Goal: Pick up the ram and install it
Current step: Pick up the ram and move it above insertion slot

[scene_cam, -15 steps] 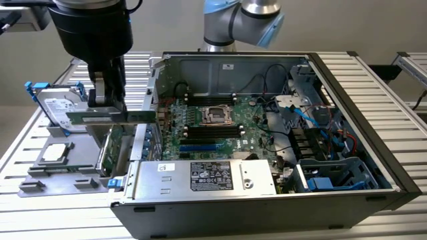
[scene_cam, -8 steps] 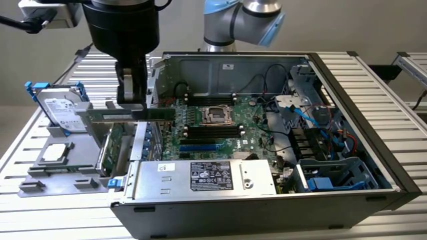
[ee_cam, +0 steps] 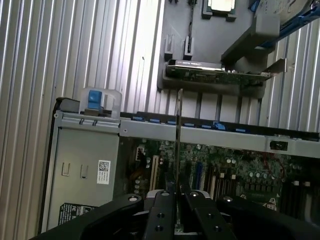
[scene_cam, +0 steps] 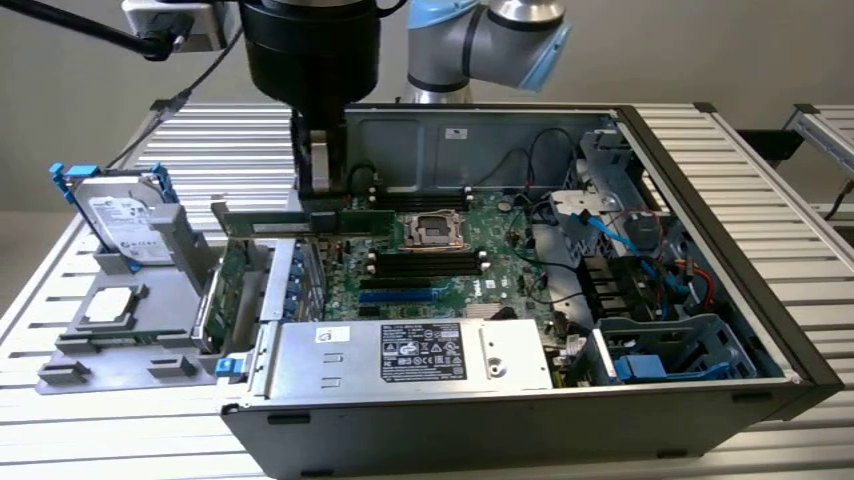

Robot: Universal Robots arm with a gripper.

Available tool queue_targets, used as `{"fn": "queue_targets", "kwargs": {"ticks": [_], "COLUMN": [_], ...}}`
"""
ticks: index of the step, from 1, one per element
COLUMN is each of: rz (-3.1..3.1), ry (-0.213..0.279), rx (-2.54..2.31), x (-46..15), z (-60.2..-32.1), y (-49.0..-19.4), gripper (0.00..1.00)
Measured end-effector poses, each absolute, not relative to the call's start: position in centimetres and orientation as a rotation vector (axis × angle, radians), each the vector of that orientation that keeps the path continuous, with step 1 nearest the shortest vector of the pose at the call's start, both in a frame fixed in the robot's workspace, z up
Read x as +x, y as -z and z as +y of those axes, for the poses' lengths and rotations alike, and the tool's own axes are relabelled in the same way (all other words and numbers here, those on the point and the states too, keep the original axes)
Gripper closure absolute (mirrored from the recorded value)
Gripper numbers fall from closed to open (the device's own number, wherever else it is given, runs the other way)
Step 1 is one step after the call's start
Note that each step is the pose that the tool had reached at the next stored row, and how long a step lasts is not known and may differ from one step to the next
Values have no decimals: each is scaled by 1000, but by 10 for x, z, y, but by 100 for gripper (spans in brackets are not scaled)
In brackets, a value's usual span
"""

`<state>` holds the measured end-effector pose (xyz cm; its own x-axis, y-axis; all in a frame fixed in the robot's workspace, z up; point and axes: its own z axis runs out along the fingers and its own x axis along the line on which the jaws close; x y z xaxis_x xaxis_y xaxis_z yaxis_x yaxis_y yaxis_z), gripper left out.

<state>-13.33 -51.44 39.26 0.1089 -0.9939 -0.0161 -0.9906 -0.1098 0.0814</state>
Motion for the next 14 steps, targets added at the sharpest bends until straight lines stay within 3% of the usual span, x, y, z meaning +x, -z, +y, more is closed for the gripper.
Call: {"fn": "queue_targets", "kwargs": {"ticks": [14], "rz": [-2062], "ry": [103], "rx": [2301], "x": [-93], "z": [-486], "y": [-392], "gripper": [86]}}
